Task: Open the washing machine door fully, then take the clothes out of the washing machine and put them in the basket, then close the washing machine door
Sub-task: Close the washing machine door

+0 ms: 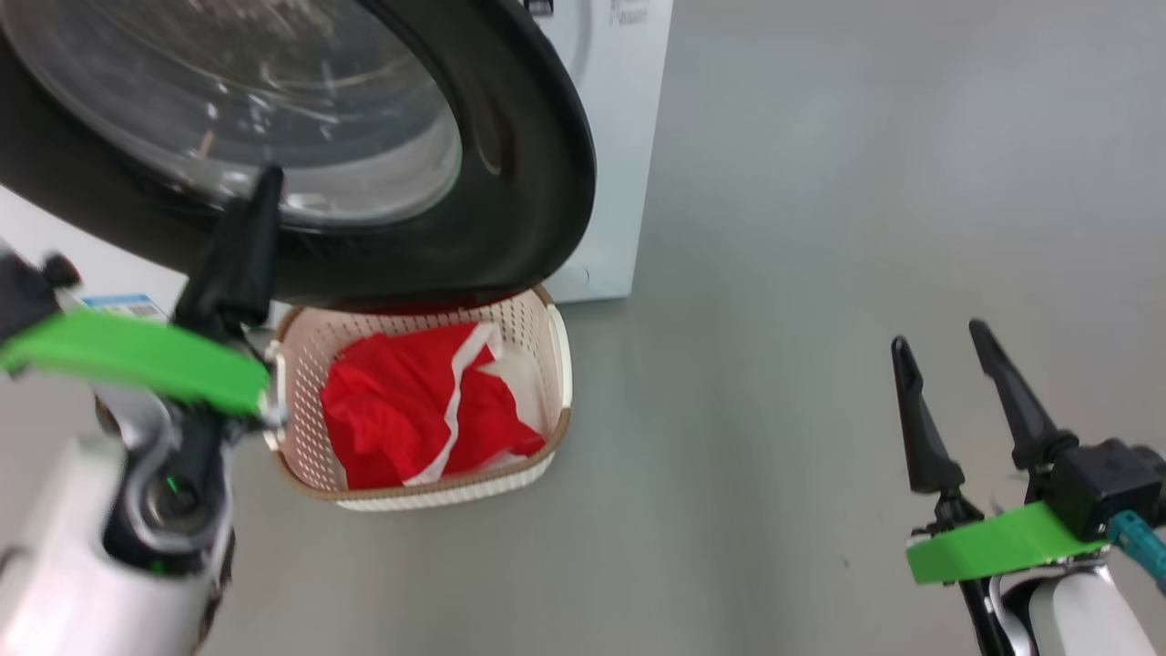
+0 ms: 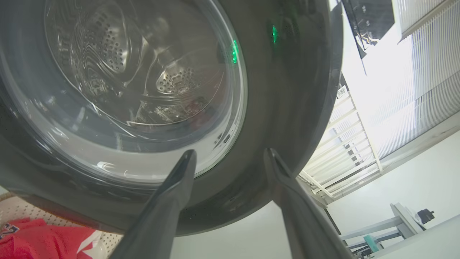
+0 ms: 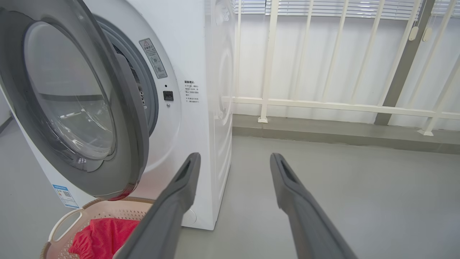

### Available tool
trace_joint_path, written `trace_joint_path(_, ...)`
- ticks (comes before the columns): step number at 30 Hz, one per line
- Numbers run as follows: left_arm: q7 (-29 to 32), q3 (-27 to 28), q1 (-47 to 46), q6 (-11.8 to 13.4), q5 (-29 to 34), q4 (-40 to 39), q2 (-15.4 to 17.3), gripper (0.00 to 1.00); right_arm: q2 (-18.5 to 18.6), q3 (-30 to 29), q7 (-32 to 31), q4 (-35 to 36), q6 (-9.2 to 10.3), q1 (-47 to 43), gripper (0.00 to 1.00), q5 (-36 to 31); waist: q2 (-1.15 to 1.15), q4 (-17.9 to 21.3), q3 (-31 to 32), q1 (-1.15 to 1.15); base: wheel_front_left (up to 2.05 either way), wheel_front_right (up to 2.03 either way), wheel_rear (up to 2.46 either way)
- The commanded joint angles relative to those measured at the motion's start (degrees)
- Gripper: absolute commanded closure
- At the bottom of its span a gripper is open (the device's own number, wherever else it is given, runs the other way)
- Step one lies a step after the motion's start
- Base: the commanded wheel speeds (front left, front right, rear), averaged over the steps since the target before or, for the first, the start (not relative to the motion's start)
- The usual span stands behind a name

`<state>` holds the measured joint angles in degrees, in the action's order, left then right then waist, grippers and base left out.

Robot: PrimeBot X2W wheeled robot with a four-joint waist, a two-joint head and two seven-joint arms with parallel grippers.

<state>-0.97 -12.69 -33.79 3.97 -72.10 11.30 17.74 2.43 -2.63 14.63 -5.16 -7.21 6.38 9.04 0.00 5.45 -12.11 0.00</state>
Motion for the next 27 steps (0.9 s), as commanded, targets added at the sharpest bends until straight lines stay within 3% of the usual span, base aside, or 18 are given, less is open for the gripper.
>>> trace_joint_path(1,-2.3,0.5,1.4,-0.8,3.6,-2.8,3.1,0.0,0.4,1.2,0.4,0.9,-0.28,-0.7,0.0,0.1,0.0,-0.9,2.9,0.0,0.0,0.0,0.0)
trace_joint_path(5,-6.6,-2.6,5.9,0.0,12.3,-5.3,6.5,0.0,0.4,1.0,0.4,0.7,-0.28,-1.5,0.0,0.0,0.0,-1.1,5.1,0.0,0.0,0.0,0.0)
trace_joint_path(13,-12.0,-5.1,14.1,0.5,22.2,-11.0,10.7,0.0,0.4,0.1,0.4,0.9,-0.28,-3.4,0.0,-0.5,0.0,-1.6,8.1,0.0,0.0,0.0,0.0)
trace_joint_path(20,-13.9,-3.2,22.1,3.1,30.1,-15.3,11.3,0.0,0.4,-1.9,0.4,2.4,-0.28,-6.4,0.0,-0.5,0.0,-2.1,10.1,0.0,0.0,0.0,0.0)
trace_joint_path(27,-14.0,-0.5,28.3,4.1,34.5,-16.8,9.4,0.0,0.4,-2.3,0.4,3.3,-0.28,-9.8,0.0,0.1,0.0,-2.7,11.8,0.0,0.0,0.0,0.0)
